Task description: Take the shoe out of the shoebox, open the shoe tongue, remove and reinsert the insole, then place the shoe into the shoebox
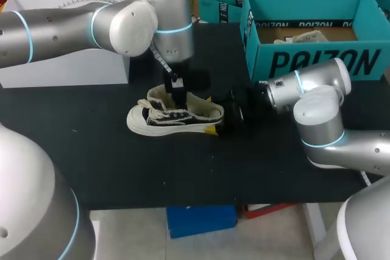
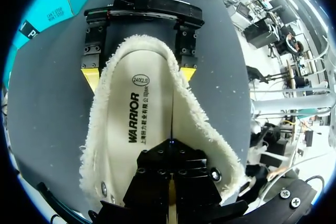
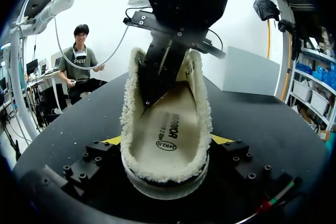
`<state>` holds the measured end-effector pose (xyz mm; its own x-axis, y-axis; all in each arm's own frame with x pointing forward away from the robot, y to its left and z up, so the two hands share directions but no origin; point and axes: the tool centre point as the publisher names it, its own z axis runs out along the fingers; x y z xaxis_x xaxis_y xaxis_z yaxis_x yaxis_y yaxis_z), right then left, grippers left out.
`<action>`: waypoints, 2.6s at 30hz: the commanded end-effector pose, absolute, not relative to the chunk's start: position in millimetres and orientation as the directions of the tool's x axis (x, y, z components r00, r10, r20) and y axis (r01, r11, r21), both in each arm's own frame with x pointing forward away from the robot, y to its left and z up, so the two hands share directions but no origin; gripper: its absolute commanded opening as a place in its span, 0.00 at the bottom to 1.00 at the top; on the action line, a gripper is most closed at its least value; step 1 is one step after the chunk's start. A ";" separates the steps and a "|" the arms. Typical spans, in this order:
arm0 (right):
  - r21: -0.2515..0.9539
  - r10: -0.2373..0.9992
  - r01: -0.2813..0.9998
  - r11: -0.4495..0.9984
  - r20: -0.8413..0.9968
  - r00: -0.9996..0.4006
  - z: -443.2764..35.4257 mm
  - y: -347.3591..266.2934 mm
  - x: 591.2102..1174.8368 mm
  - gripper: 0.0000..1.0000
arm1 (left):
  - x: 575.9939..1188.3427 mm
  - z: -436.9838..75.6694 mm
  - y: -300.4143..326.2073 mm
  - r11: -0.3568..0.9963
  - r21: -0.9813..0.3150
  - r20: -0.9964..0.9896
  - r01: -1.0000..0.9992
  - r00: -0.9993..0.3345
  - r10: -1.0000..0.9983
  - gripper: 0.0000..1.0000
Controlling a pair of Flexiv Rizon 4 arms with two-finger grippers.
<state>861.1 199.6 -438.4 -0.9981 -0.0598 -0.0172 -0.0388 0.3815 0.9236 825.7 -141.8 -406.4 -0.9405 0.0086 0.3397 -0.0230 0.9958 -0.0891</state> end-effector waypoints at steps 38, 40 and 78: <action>0.923 -0.058 -0.037 0.383 -0.016 -0.998 -440.3 200.0 862.0 0.00 | 820.6 -456.0 -142.8 0.995 0.081 -0.024 -0.053 -0.998 -0.052 0.30; 0.923 -0.058 -0.037 0.383 -0.016 -0.998 -440.3 200.0 862.0 0.00 | 824.0 -463.0 -139.6 0.992 0.108 -0.065 -0.060 -0.996 -0.053 0.27; 0.923 -0.058 -0.037 0.383 -0.016 -0.998 -440.3 200.0 862.0 0.00 | 900.9 -515.3 -93.1 0.972 0.076 -0.579 -0.220 -0.804 -0.137 0.26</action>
<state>860.9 200.9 -438.9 -0.9981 -0.0595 -0.0185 -0.0398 0.3806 0.9239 850.6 -122.1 -420.1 -0.8284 -0.1420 -0.5418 -0.2242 0.9705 0.0886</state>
